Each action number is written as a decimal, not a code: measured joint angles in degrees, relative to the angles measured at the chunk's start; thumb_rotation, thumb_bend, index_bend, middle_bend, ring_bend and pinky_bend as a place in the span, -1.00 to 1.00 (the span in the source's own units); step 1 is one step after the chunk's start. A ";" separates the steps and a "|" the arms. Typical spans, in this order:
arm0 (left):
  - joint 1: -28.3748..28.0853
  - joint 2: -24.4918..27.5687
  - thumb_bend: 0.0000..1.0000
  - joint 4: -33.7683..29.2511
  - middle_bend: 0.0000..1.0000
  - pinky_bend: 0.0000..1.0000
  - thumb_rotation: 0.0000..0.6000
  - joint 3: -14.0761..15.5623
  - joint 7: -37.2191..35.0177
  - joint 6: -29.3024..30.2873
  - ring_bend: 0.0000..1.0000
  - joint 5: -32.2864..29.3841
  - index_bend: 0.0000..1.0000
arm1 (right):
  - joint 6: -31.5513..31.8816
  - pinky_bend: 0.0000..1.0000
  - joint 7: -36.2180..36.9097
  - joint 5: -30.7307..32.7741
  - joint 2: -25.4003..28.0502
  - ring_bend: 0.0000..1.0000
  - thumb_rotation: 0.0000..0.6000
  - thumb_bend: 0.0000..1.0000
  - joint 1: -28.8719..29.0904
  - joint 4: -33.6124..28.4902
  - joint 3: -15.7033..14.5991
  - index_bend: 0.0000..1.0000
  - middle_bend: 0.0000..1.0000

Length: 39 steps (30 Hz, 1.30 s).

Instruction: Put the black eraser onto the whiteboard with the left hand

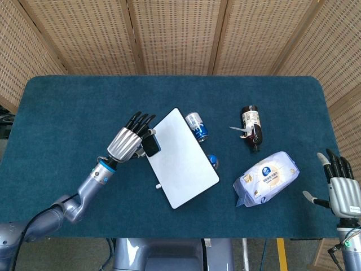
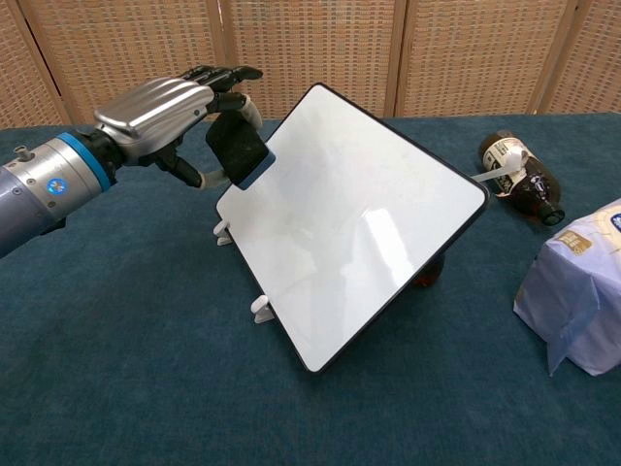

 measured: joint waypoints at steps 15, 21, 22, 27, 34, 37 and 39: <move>-6.86 -7.22 -0.35 5.54 -1.00 -1.00 1.00 -4.40 2.46 -4.57 -1.00 -3.81 -0.06 | -0.61 -1.00 2.74 -0.11 0.39 -1.00 1.00 -1.00 0.13 0.41 -0.04 -0.86 -1.00; -8.70 -8.97 -0.36 7.67 -1.00 -1.00 1.00 -4.34 2.41 -4.33 -1.00 -3.57 -0.06 | -0.50 -1.00 3.46 -0.24 0.57 -1.00 1.00 -1.00 0.11 0.50 -0.01 -0.86 -1.00; -8.93 -9.24 -0.36 7.93 -1.00 -1.00 1.00 -4.31 2.41 -4.32 -1.00 -3.61 -0.06 | -0.44 -1.00 3.51 -0.27 0.59 -1.00 1.00 -1.00 0.09 0.49 -0.01 -0.86 -1.00; -9.25 -9.68 -0.37 8.52 -1.00 -1.00 1.00 -4.13 2.70 -4.61 -1.00 -4.11 -0.06 | -0.02 -1.00 3.82 -0.49 0.72 -1.00 1.00 -1.00 -0.06 0.42 0.00 -0.86 -1.00; -9.22 -9.65 -0.39 8.72 -1.00 -1.00 1.00 -3.51 3.11 -4.43 -1.00 -4.29 -0.06 | 0.16 -1.00 3.80 -0.73 0.69 -1.00 1.00 -1.00 -0.08 0.37 -0.06 -0.86 -1.00; -9.18 -9.61 -0.39 8.68 -1.00 -1.00 1.00 -3.39 3.15 -4.24 -1.00 -4.35 -0.07 | 0.23 -1.00 3.75 -0.79 0.66 -1.00 1.00 -1.00 -0.08 0.37 -0.08 -0.86 -1.00; -9.13 -9.54 -0.40 8.66 -1.00 -1.00 1.00 -3.22 3.16 -4.19 -1.00 -4.38 -0.08 | 0.29 -1.00 3.70 -0.82 0.62 -1.00 1.00 -1.00 -0.09 0.39 -0.08 -0.86 -1.00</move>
